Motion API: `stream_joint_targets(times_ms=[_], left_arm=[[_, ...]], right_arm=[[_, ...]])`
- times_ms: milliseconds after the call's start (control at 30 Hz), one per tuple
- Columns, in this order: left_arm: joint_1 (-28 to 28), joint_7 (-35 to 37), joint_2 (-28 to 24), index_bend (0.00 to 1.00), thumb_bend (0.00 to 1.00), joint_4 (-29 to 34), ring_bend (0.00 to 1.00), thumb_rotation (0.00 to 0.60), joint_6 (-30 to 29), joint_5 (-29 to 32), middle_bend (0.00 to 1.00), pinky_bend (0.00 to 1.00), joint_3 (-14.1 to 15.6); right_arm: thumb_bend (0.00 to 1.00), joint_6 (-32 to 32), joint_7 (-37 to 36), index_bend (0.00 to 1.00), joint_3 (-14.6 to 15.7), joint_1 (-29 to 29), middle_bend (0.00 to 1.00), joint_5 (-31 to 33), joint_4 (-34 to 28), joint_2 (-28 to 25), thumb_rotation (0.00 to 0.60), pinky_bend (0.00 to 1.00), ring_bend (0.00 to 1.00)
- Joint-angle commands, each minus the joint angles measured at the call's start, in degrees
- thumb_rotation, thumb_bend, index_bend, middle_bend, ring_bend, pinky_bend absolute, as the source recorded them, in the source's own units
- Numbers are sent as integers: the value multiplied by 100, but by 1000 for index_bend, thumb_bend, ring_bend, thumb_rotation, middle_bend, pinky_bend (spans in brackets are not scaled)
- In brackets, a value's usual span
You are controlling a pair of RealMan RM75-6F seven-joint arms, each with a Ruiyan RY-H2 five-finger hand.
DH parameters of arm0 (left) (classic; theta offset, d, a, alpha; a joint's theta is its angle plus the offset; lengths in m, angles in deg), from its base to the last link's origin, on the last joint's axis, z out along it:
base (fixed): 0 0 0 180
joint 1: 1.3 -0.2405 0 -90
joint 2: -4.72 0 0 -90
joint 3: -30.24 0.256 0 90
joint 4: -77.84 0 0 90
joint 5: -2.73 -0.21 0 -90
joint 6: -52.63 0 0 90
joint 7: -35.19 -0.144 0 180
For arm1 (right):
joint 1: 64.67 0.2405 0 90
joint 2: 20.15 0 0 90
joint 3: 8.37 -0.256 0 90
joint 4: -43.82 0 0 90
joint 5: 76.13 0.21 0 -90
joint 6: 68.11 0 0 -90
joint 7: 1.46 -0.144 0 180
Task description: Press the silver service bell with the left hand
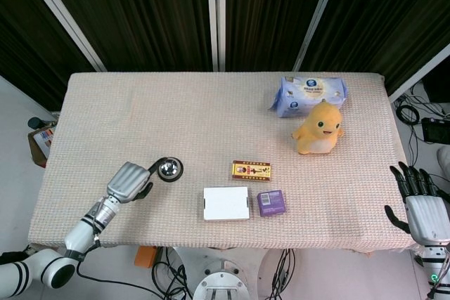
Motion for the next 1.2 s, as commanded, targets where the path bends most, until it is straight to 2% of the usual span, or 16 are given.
stream_joint_targets(times_ms=[33,700,1033,1200], left_arm=[[4,-3,-1,70,534,12,824,600,5,-15,826,727,47],[120,-77,98,72,534,-129,824,600,308,245,828,727,192],[47,-11,79,72,535,-27,824,600,-181,-20,829,727,128],[79,-93,62,72,534,-38,824,600,30,74,831,727,229]], right_arm=[[226,-40,8,0,15,1,0,20,17,6,600,0,0],[226,-82,51,0,-6,29,0,44,-8,-1,600,0,0],[226,-62,27,0,-8,14,0,54,-2,-9,600,0,0],[227,-103,30,0,2,28,0,59,22,19,600,0,0]])
